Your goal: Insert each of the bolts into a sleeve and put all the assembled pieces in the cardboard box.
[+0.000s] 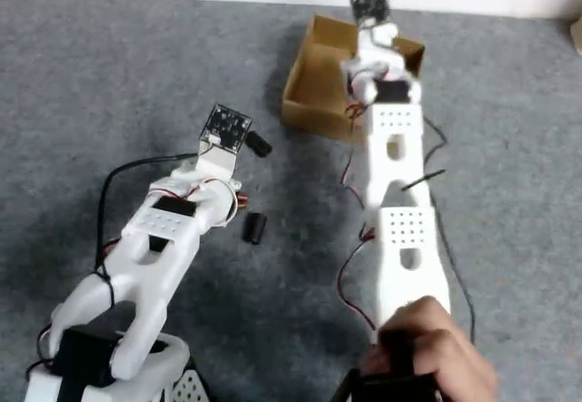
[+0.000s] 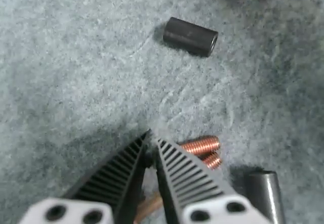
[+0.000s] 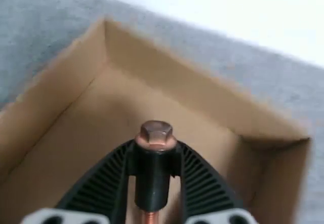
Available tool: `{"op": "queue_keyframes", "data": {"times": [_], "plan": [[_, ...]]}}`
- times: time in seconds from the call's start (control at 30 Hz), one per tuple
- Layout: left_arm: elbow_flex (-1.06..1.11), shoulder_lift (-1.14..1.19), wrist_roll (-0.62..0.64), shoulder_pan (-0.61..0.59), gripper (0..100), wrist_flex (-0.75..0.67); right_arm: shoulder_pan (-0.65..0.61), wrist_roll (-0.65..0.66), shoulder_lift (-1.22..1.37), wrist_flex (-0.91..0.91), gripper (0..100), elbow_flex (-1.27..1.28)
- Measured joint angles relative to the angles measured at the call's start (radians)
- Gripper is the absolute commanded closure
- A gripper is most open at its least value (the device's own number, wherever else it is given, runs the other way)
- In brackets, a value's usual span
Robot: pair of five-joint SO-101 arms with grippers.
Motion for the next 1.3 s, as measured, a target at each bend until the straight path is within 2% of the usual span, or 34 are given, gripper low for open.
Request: {"op": "queue_keyframes", "data": {"times": [0.1,0.27,0.33,0.53,0.8,1.0,1.13,1.3], "plan": [[0.0,0.003,0.0,0.0,99,0.0,-0.005,0.002,0.017,0.006,95.0,-0.025],[0.0,0.003,0.0,0.0,99,0.002,-0.008,0.002,0.015,0.097,65.1,-0.041],[0.0,0.003,0.0,0.0,99,0.002,-0.014,0.002,0.014,0.152,58.3,-0.049],[0.0,0.003,0.0,0.0,99,0.002,-0.017,0.002,-0.049,0.328,59.7,-0.051],[0.0,0.003,0.0,0.0,99,0.002,-0.018,-0.046,-0.396,0.598,60.0,-0.052],[0.0,0.003,0.003,-0.012,99,0.002,-0.117,-0.048,-0.623,0.763,60.5,-0.06],[0.0,0.003,0.06,-0.052,99,0.002,-0.183,-0.048,-0.77,0.77,62.6,-0.06],[0.0,0.003,0.089,-0.078,99,0.002,-0.232,-0.11,-0.964,0.773,63.5,-0.023]]}}
